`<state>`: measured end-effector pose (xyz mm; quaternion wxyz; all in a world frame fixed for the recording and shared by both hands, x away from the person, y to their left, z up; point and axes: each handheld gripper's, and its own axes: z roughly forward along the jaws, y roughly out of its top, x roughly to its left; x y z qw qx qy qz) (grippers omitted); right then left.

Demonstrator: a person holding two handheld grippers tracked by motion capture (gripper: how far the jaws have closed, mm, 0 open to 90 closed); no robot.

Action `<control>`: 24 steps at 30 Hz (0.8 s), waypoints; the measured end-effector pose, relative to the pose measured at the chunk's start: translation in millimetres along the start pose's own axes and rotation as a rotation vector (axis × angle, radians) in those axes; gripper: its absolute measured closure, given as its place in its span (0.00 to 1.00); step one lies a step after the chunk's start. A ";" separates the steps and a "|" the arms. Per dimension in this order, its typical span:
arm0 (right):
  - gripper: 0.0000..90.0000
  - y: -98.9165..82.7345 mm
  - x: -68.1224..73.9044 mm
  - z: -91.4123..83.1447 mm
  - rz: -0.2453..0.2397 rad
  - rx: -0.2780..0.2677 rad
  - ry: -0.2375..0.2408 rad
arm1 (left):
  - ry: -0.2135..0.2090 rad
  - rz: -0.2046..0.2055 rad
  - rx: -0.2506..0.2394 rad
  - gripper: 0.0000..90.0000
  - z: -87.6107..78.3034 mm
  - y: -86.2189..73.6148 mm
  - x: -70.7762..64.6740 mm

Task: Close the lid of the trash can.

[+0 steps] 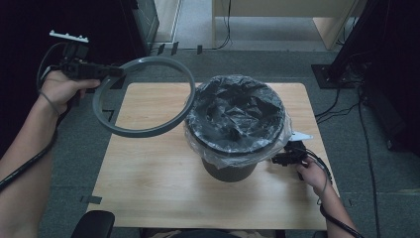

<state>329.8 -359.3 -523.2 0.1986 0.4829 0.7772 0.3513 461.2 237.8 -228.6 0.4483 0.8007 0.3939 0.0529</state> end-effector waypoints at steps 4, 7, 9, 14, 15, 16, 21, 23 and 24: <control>0.17 0.0 0.1 0.0 -0.001 0.001 -0.001 | -0.057 0.029 0.010 0.88 21.8 17.6 -20.6; 0.17 -0.5 0.1 -0.4 0.002 0.000 -0.003 | -0.084 0.045 0.030 0.88 42.1 23.7 -32.8; 0.17 -0.8 0.0 -0.7 0.002 0.000 -0.004 | -0.102 0.056 0.038 0.88 55.5 26.8 -41.0; 0.17 -1.0 0.2 -1.1 0.005 0.001 -0.006 | -0.147 0.091 0.059 0.88 86.2 36.0 -63.9; 0.17 -1.2 0.1 -1.2 0.004 0.001 -0.005 | -0.149 0.105 0.064 0.88 90.5 37.3 -67.7; 0.17 -1.4 -0.3 -1.4 0.001 -0.001 -0.006 | -0.151 0.120 0.074 0.88 96.1 39.1 -73.0; 0.17 -2.0 0.1 -2.1 0.005 0.001 -0.008 | -0.194 0.167 0.099 0.88 122.7 46.7 -97.5; 0.17 -2.1 0.2 -2.3 0.006 0.001 -0.009 | -0.211 0.178 0.105 0.88 132.0 49.0 -106.1; 0.17 -2.2 0.2 -2.3 0.005 0.001 -0.009 | -0.220 0.184 0.110 0.88 136.5 50.1 -110.2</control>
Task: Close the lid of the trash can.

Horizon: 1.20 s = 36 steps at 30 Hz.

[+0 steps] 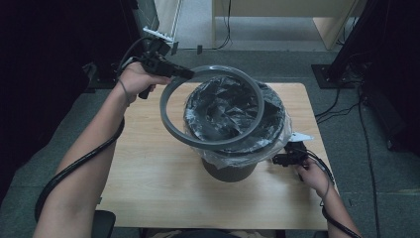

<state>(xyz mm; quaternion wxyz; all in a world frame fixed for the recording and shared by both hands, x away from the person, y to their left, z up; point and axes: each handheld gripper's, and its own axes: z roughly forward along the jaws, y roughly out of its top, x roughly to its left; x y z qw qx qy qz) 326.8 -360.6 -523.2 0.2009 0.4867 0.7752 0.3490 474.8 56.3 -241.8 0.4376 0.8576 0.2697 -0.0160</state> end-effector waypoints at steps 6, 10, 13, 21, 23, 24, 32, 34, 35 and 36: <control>0.17 -0.3 0.0 -0.3 0.001 -0.001 0.001 | -0.036 0.038 0.016 0.88 27.3 9.9 -12.3; 0.17 -1.0 -0.5 -1.0 -0.006 -0.002 0.005 | -0.043 0.042 0.002 0.88 37.6 12.8 -14.0; 0.17 -1.2 -0.4 -1.3 -0.007 -0.001 0.006 | -0.040 0.054 -0.001 0.88 41.1 15.2 -14.7; 0.17 -1.5 0.1 -1.7 -0.006 0.002 0.006 | -0.024 0.094 0.011 0.85 49.3 19.3 -16.7; 0.17 -1.5 0.1 -1.7 -0.006 0.002 0.006 | -0.023 0.084 0.003 0.83 50.3 19.3 -16.0; 0.17 -1.5 0.1 -1.6 -0.005 0.002 0.006 | -0.024 0.082 0.001 0.81 50.5 19.3 -15.4; 0.17 -1.5 0.2 -1.7 -0.006 0.002 0.006 | -0.010 0.088 -0.013 0.63 46.4 16.8 -12.3; 0.17 -1.6 0.3 -1.8 -0.006 0.002 0.006 | -0.010 0.096 -0.018 0.60 44.3 15.8 -11.3; 0.17 -1.7 0.5 -1.9 -0.006 0.002 0.005 | -0.006 0.097 -0.018 0.59 43.3 15.4 -11.1; 0.17 -1.8 0.5 -1.9 -0.007 0.001 0.006 | -0.003 0.100 -0.018 0.58 42.5 14.8 -10.8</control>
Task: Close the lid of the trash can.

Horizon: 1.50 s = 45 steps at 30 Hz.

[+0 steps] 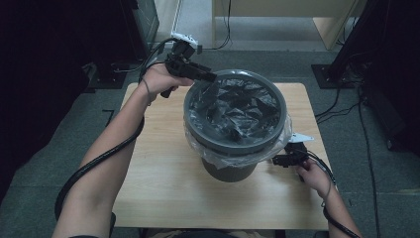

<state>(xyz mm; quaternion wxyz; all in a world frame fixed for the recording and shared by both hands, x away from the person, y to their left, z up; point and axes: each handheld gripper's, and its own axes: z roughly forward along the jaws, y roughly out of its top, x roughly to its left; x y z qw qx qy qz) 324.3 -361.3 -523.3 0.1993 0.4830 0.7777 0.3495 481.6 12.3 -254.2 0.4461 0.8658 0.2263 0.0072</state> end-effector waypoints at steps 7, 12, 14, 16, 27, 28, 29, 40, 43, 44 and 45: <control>0.17 -0.5 0.5 -0.5 0.001 -0.001 -0.002 | -0.005 0.021 -0.011 0.47 -9.6 -7.0 0.6; 0.17 -1.6 1.9 -1.6 0.009 -0.001 -0.006 | 0.003 0.028 0.005 0.43 -17.1 -14.1 2.4; 0.17 -1.6 1.9 -1.6 0.008 0.000 -0.006 | -0.003 0.014 -0.008 0.41 -21.1 -16.2 3.7; 0.17 -1.7 2.0 -1.6 0.009 -0.001 -0.006 | -0.001 0.017 -0.011 0.41 -25.0 -18.0 3.6; 0.17 -2.1 2.3 -2.1 0.008 -0.001 -0.011 | -0.002 -0.021 -0.049 0.42 -51.4 -19.5 6.1; 0.17 -2.1 2.3 -2.1 0.008 -0.001 -0.011 | -0.012 -0.036 -0.040 0.50 -52.7 -19.1 6.3; 0.17 -2.1 2.3 -2.2 0.008 -0.001 -0.012 | -0.020 -0.045 -0.023 0.54 -53.3 -19.0 6.4; 0.17 -2.2 2.6 -2.2 0.009 -0.001 -0.011 | -0.069 -0.042 0.031 0.78 -34.2 -17.0 -2.2; 0.16 -2.1 2.8 -2.2 0.010 0.000 -0.009 | -0.068 -0.039 0.024 0.79 -29.2 -14.2 -4.0; 0.16 -2.1 2.8 -2.2 0.010 0.001 -0.008 | -0.067 -0.037 0.023 0.80 -27.2 -13.4 -5.0; 0.16 -2.1 2.9 -2.2 0.011 0.002 -0.009 | -0.063 -0.031 0.026 0.80 -25.2 -12.5 -5.9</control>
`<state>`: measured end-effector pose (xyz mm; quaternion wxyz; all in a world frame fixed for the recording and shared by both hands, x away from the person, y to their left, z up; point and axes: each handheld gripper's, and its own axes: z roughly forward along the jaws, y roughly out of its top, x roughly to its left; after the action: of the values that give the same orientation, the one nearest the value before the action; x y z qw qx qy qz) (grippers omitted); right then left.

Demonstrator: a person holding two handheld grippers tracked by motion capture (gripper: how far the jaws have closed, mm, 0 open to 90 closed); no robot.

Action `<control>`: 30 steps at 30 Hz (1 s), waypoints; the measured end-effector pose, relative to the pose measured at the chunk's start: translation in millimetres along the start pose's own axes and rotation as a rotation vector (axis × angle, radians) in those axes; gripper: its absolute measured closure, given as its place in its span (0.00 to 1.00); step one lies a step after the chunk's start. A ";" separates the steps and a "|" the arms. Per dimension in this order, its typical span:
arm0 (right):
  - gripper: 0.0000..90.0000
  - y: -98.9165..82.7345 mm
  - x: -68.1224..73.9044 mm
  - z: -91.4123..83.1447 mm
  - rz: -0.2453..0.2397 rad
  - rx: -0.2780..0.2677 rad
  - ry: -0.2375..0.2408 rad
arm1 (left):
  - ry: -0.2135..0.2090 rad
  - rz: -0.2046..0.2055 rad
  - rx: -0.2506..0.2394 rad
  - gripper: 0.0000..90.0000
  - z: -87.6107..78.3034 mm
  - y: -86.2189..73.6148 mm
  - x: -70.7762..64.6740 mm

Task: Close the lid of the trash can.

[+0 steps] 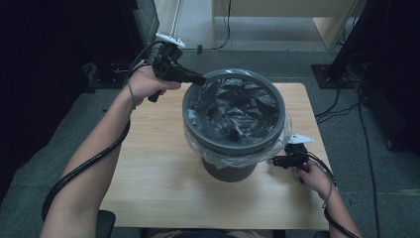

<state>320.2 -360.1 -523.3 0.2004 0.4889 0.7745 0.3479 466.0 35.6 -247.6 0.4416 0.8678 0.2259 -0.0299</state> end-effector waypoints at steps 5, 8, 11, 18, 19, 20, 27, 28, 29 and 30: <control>0.16 0.0 0.0 0.1 -0.002 0.000 0.001 | 0.004 -0.001 -0.002 0.80 5.5 0.6 0.1; 0.16 0.0 -0.1 0.1 -0.001 -0.001 0.002 | -0.001 0.002 -0.004 0.76 5.1 -0.3 0.2; 0.16 0.0 0.0 0.1 -0.001 -0.001 0.002 | 0.009 0.025 -0.023 0.66 1.3 0.7 -0.4; 0.16 -0.2 0.1 0.0 -0.002 -0.002 0.002 | 0.049 0.056 -0.088 0.55 -23.6 -4.2 3.4; 0.16 -0.2 0.1 0.0 -0.002 -0.002 0.002 | 0.059 0.057 -0.095 0.54 -26.6 -5.4 4.6; 0.16 -0.2 0.0 0.0 -0.002 -0.002 0.002 | 0.071 0.059 -0.110 0.54 -30.6 -7.4 6.2; 0.16 -0.2 0.1 0.0 -0.003 -0.002 0.002 | 0.123 0.062 -0.101 0.50 -46.7 -28.1 16.7; 0.16 -0.2 0.1 0.0 -0.003 -0.002 0.002 | 0.126 0.060 -0.101 0.50 -47.3 -31.0 18.1; 0.16 -0.2 0.1 0.1 -0.003 -0.002 0.002 | 0.133 0.058 -0.098 0.49 -48.1 -35.1 20.0; 0.16 -0.2 0.1 0.0 -0.003 -0.002 0.002 | 0.138 0.055 -0.098 0.49 -48.4 -39.5 21.9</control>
<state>320.1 -360.0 -523.4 0.2006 0.4874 0.7750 0.3487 462.0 101.4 -253.4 0.4675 0.8510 0.2332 0.0533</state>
